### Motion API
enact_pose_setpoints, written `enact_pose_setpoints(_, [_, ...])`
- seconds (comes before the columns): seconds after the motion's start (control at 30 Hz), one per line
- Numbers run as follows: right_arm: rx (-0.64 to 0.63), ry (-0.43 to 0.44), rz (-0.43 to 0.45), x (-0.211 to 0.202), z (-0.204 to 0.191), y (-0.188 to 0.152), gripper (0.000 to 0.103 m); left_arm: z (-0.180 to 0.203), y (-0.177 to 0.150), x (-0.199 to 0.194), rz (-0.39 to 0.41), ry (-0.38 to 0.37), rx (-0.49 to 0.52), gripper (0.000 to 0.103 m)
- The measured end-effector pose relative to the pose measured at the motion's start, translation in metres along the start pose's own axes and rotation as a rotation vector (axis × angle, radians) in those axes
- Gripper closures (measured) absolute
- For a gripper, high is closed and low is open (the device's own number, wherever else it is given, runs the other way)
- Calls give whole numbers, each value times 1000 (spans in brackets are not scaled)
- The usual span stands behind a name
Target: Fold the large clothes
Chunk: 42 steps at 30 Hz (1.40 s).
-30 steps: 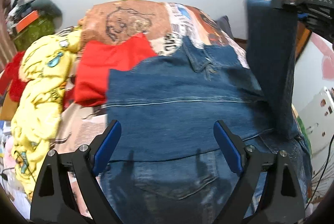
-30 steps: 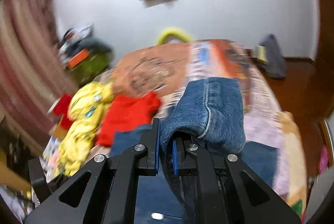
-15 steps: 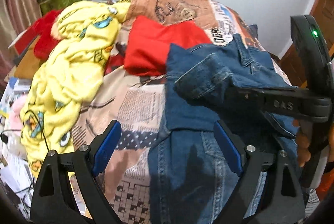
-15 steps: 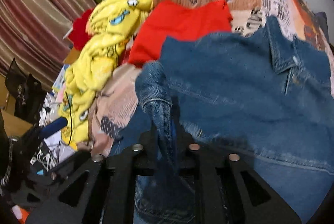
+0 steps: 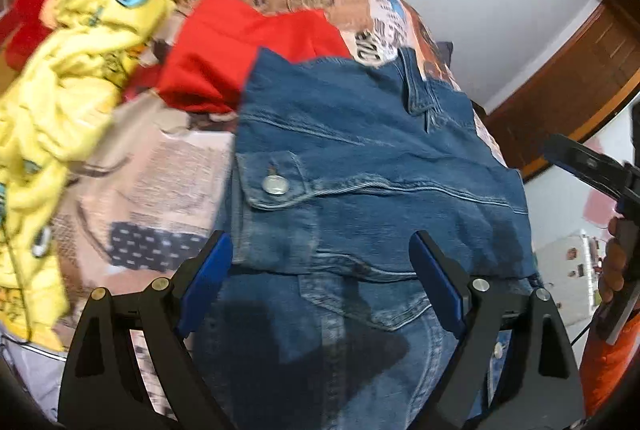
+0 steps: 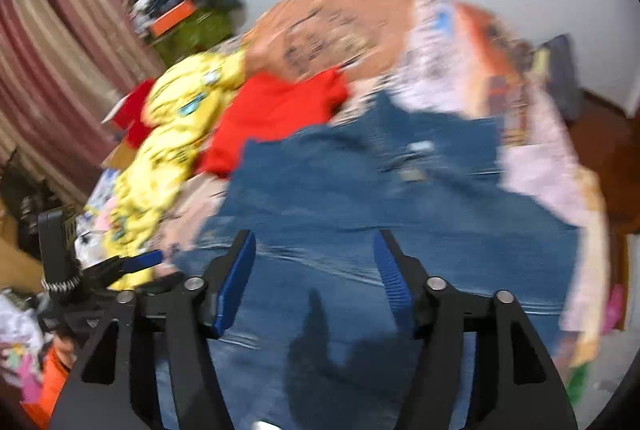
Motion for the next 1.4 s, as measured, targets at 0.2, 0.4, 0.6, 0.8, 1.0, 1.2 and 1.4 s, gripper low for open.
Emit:
enact_pose_setpoints(0.2, [119,-154,7,-25,78,-40,41,-9,2,32,-50,82,-50,13])
enact_pose_setpoints(0.4, [293,-204,-80,-13,142,-88,41,-19,-4,55,-61,187,-39,12])
enact_pose_setpoints(0.6, [444,-153,-147,12,179,-126,41,-5,3,48,-39,326,95,12])
enact_pose_setpoints(0.8, [462,-138,-102,0,189,-109,41,6,37,24,18,363,203,12])
enact_pose_setpoints(1.0, [446,-172,-19,-9,207,-77,41,-3,97,28,45,302,200,12])
enact_pose_setpoints(1.2, [438,-176,-27,17,229,-57,41,-32,138,76,-28,274,149,15])
enact_pose_setpoints(1.4, [486,-132,-69,55,249,-50,41,-55,160,120,-84,230,125,40])
Point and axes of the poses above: each gripper's, at about its wrist camera, not at the fingertips, and x roughly the way its jaws point, z to its right, y to its top, the point moved 2 cm from there along x, roughly the way its jaws point, and after that the axes turned 2 degrees about -z, right-handed, at the moved point
